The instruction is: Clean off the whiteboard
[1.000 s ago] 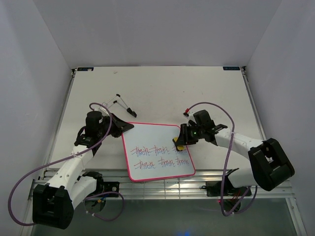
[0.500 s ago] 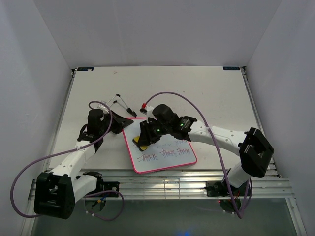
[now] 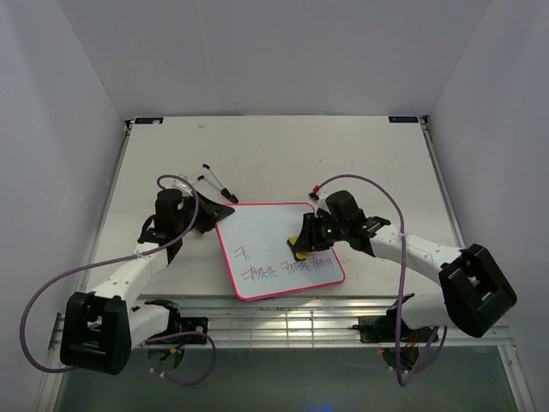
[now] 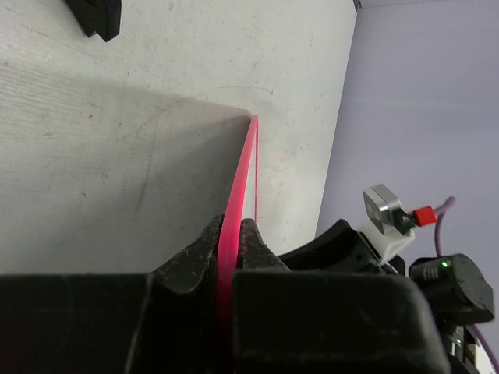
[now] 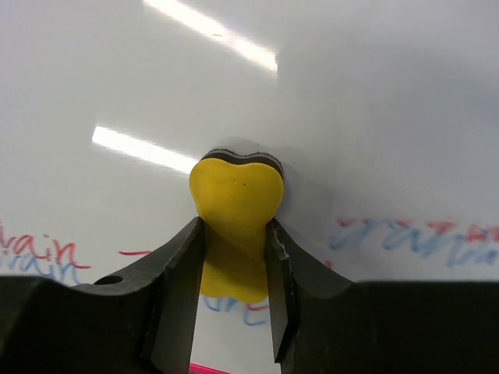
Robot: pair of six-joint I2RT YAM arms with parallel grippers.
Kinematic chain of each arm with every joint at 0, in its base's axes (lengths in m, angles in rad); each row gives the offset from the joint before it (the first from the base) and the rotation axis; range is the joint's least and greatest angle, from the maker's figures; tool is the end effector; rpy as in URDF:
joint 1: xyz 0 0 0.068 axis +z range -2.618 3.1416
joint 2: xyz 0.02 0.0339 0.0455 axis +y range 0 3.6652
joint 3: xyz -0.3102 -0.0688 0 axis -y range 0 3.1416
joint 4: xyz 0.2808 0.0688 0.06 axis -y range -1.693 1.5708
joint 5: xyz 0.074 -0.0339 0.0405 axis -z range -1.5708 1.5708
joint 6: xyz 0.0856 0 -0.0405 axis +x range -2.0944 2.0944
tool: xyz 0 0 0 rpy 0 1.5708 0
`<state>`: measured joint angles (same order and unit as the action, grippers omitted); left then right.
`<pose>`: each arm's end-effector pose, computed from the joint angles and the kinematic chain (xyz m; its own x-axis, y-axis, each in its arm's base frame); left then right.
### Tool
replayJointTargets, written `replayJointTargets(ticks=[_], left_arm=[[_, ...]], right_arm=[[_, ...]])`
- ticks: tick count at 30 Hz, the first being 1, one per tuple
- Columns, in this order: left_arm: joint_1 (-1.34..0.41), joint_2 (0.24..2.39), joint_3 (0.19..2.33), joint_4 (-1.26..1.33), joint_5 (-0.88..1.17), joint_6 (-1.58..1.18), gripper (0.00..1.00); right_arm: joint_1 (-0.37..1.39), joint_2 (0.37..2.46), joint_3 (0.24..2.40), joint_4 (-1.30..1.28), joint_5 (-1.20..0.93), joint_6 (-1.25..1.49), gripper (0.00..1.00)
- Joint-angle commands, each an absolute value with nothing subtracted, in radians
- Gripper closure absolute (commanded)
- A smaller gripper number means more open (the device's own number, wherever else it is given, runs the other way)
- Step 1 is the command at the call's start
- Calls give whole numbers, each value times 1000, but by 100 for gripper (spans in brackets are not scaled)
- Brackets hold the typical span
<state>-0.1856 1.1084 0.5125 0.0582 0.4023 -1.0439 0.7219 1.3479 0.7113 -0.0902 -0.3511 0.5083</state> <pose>0.2679 -0.0844 0.2049 -0.6856 -0.6805 -0.2586 -0.1835 0.5052 -0.8432 0.2269 0.2390 0.1948 -0.8316 -0.1232 -0.5416 -0.4678 0.6810 0.5634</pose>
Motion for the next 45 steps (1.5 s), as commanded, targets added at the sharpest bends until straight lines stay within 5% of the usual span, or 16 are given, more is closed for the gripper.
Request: replayJointTargets(ticks=[1, 6, 22, 45], left_arm=[[-183, 1094, 500, -18, 179, -910, 100], [-183, 1100, 494, -15, 186, -908, 100], [-183, 1095, 480, -15, 181, -922, 100], [-183, 1086, 479, -18, 178, -919, 100]], right_arm=[[626, 1382, 558, -290, -302, 414, 75], [612, 1407, 578, -269, -366, 394, 76], [1081, 1583, 1107, -327, -247, 528, 76], [1184, 1764, 1408, -498, -199, 453, 76]])
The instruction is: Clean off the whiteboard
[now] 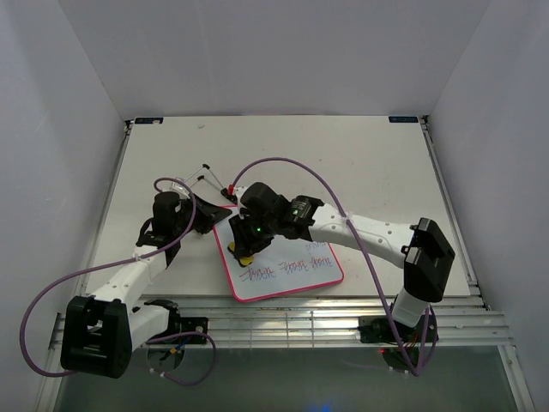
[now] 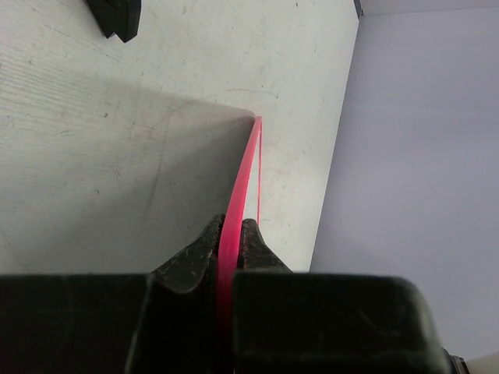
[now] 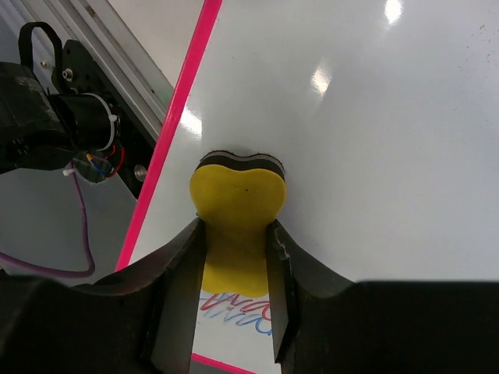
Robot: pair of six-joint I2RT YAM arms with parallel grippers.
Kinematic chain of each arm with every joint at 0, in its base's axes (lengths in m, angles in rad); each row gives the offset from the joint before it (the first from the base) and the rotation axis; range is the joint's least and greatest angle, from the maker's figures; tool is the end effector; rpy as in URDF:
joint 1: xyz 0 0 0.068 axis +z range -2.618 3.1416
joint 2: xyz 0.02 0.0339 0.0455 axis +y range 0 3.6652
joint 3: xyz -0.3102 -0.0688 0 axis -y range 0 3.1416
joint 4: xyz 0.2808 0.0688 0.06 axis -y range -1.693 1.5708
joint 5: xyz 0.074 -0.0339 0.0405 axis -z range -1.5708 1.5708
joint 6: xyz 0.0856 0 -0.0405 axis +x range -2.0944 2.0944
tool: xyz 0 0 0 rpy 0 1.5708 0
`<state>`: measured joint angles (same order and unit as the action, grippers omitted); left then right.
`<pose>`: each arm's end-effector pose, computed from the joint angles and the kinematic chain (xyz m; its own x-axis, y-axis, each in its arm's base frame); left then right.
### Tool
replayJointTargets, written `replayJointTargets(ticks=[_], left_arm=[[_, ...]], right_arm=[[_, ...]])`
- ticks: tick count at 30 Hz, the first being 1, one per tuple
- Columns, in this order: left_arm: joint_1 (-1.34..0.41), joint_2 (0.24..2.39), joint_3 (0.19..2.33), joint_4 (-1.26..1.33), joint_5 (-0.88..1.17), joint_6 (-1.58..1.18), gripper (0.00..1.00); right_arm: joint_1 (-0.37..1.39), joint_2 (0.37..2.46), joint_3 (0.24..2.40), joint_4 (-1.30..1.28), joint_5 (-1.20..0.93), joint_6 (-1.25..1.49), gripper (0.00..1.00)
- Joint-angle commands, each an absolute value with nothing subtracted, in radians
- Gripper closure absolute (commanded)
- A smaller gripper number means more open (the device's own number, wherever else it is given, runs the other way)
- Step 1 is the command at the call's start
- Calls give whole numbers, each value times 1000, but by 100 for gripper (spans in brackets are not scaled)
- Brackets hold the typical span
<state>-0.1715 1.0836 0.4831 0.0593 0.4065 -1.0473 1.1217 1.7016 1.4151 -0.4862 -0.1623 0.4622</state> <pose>0.2614 -0.0796 0.1998 -0.6787 -0.6898 -0.2521 -0.1943 0.4997 -0.8441 0.1874 0.4206 0.2886 -0.6901 -0.4183 -0.5906 -0.7055 0.5706 0.4203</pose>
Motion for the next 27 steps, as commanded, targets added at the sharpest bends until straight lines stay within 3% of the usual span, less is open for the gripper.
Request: replayJointTargets(ticks=[1, 10, 19, 27], left_arm=[[-184, 1086, 480, -20, 176, -919, 100], [-183, 1086, 483, -21, 172, -914, 100], [-183, 1078, 479, -26, 176, -916, 100], [-183, 1072, 479, -35, 183, -911, 100]], right_arm=[[1198, 1756, 1401, -500, -199, 453, 76], [1255, 1637, 1211, -523, -175, 465, 76], [1276, 1559, 1160, -587, -112, 457, 76], [1172, 1490, 973, -543, -63, 477, 76]])
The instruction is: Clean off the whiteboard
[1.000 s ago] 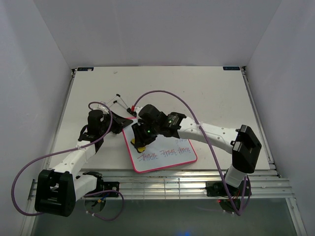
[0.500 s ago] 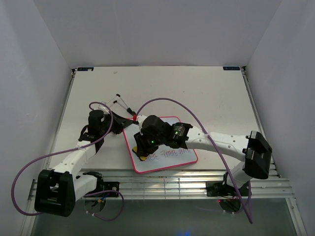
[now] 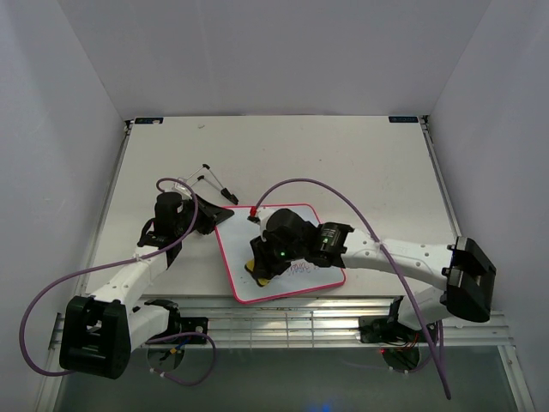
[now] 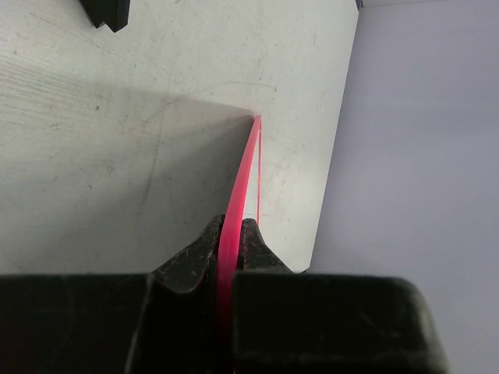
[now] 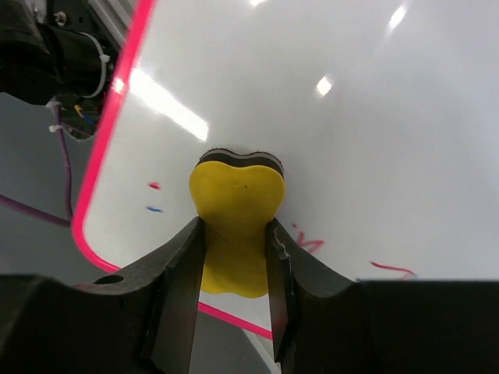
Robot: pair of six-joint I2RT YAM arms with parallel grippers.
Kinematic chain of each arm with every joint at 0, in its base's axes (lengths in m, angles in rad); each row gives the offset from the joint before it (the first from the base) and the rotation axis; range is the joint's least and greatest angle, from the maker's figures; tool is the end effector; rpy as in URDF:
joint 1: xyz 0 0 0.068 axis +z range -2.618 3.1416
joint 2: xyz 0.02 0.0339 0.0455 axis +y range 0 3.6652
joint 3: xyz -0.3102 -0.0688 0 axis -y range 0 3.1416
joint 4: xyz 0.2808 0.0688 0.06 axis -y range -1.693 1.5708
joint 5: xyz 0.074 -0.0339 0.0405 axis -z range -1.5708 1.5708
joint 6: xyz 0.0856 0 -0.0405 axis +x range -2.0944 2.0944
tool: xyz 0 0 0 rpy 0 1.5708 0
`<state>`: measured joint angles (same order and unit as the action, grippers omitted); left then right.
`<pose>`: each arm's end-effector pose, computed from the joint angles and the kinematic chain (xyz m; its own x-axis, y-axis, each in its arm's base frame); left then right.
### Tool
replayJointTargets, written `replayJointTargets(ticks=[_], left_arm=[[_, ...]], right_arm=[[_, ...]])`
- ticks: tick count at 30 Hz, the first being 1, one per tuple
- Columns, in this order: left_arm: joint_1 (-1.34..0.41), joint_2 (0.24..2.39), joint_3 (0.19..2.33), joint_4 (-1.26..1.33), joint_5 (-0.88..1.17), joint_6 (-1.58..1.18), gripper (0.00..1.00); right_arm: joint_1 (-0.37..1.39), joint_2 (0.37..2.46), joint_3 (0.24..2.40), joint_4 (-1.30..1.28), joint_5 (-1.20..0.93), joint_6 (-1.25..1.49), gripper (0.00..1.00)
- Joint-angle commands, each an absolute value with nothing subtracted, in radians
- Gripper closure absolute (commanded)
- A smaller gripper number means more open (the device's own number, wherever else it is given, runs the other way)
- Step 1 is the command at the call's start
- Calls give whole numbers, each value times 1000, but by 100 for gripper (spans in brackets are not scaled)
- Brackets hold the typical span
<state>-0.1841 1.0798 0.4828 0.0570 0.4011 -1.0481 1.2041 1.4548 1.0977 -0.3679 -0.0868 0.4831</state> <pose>0.2601 -0.0824 0.2003 -0.6836 -0.6841 -0.2543 -0.1895 0.5028 -0.8434 0.1320 0.3643 0.2741 -0.6534 -0.4104 -0.6361 -0.7337 0.5502 0.3986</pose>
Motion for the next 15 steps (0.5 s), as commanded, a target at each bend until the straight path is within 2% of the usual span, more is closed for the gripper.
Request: replayJointTargets(ticks=[1, 8, 15], left_arm=[[-184, 1072, 477, -35, 183, -911, 100], [-184, 1069, 477, -38, 184, -910, 100], [-184, 1066, 465, -34, 178, -919, 100]], right_arm=[[1152, 1474, 945, -529, -67, 477, 76], [919, 1359, 700, -445, -146, 431, 76], [939, 1318, 716, -403, -230, 449, 76]])
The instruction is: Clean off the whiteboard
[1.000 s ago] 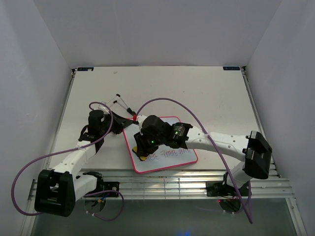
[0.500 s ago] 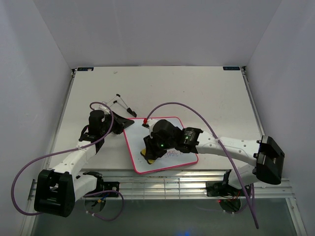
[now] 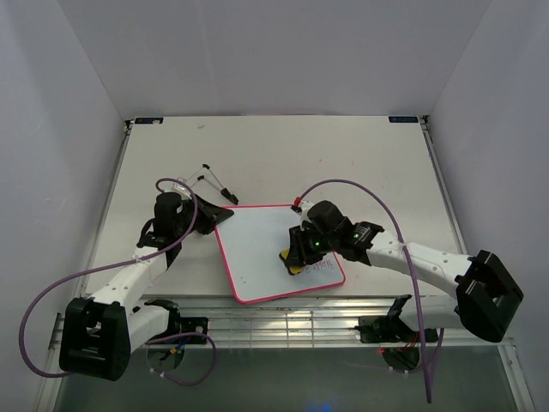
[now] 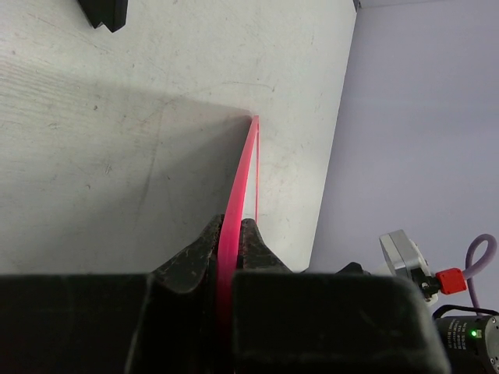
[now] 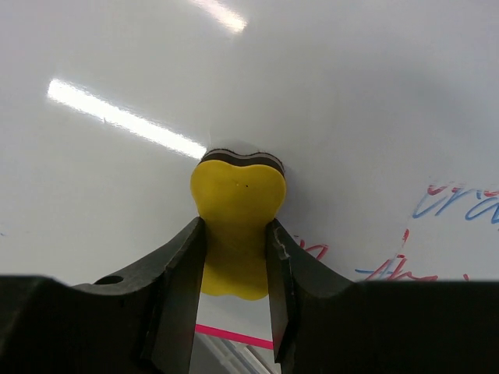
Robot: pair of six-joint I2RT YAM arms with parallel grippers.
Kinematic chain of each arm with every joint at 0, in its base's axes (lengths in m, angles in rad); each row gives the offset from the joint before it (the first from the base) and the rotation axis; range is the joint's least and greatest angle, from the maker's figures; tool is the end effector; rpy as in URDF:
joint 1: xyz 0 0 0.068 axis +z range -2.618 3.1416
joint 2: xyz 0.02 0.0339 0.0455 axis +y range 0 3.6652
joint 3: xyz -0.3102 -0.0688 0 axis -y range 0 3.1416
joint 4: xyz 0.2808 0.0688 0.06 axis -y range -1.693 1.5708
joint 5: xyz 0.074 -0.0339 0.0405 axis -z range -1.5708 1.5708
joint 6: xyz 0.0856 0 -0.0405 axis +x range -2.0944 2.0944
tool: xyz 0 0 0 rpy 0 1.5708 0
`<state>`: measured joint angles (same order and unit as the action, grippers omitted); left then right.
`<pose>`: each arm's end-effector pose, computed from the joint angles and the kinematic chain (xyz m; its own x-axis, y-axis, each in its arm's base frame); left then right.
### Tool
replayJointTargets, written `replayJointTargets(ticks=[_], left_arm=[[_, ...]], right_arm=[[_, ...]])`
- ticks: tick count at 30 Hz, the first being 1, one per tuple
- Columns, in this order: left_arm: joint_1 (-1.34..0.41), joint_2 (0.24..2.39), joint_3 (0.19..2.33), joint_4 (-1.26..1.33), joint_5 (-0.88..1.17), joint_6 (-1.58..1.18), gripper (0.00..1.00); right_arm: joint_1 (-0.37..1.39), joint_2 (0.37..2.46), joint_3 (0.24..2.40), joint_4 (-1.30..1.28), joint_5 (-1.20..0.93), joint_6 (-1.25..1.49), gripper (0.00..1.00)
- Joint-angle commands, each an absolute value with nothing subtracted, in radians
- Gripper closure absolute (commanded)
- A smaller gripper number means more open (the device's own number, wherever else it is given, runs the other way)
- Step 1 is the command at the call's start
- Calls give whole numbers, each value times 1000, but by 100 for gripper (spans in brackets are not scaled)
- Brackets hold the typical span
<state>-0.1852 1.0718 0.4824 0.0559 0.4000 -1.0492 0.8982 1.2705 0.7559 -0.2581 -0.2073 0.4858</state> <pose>0.2592 -0.0825 0.2019 -0.6819 -0.6847 -0.2573 -0.1847 0.5015 -0.8452 0.1826 0.2575 0.2137 -0.7849 -0.2520 -0.5661 -0.5550 0.6922 0.4614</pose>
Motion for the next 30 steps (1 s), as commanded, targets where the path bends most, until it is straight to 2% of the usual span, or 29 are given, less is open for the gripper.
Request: replayJointTargets(ticks=[1, 12, 22, 30], left_arm=[[-183, 1068, 465, -34, 178, -920, 100], [-183, 1065, 462, -38, 170, -927, 100], [-183, 1065, 459, -37, 170, -931, 100], [-183, 1058, 454, -38, 169, -933, 100]], right_arm=[[954, 1319, 735, -403, -233, 456, 76], [1199, 1468, 1121, -471, -187, 471, 76], [1284, 1574, 1285, -535, -144, 457, 76], [1305, 1578, 1327, -546, -140, 466, 76]])
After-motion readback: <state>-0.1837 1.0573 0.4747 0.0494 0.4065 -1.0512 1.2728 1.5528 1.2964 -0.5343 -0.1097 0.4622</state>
